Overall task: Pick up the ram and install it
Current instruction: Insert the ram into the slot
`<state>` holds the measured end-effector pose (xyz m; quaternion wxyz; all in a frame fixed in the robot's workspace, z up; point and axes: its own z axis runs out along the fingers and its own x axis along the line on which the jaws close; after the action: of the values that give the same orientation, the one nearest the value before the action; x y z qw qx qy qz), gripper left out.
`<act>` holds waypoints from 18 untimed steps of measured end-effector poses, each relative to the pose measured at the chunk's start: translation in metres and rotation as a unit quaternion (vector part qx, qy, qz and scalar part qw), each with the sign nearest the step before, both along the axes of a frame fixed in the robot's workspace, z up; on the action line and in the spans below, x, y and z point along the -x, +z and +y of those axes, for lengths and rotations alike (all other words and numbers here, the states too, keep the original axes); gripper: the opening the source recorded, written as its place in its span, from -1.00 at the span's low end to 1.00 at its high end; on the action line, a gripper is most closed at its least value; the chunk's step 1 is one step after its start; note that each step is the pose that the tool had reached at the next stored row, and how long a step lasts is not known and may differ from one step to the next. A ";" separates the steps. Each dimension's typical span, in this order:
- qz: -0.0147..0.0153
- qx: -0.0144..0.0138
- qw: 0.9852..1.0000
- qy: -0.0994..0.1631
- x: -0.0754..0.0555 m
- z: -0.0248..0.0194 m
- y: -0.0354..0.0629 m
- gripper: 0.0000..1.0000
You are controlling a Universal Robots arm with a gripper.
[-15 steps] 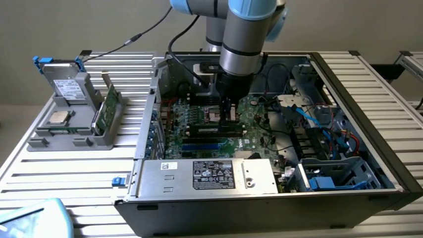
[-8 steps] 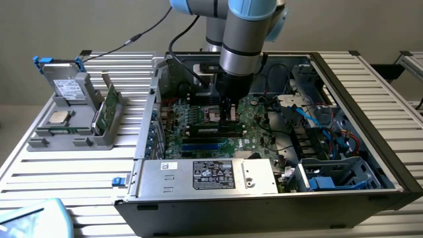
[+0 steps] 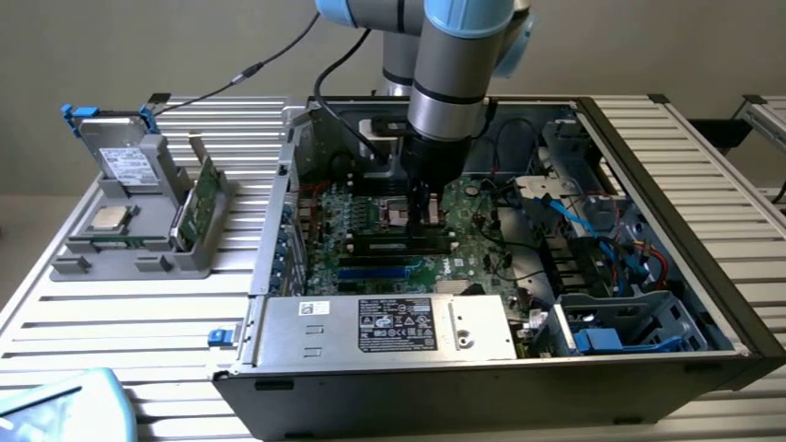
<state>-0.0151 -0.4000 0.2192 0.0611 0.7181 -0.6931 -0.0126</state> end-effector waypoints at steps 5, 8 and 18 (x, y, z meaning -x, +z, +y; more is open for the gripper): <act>0.000 0.000 1.000 0.000 0.000 0.0000 0.0000 -0.20; 0.000 0.000 1.000 0.000 0.001 0.0004 0.0029 -0.20; -0.001 -0.001 1.000 0.000 0.019 0.0008 0.0203 -0.20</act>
<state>-0.0340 -0.3992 0.2395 0.0593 0.7183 -0.6931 -0.0129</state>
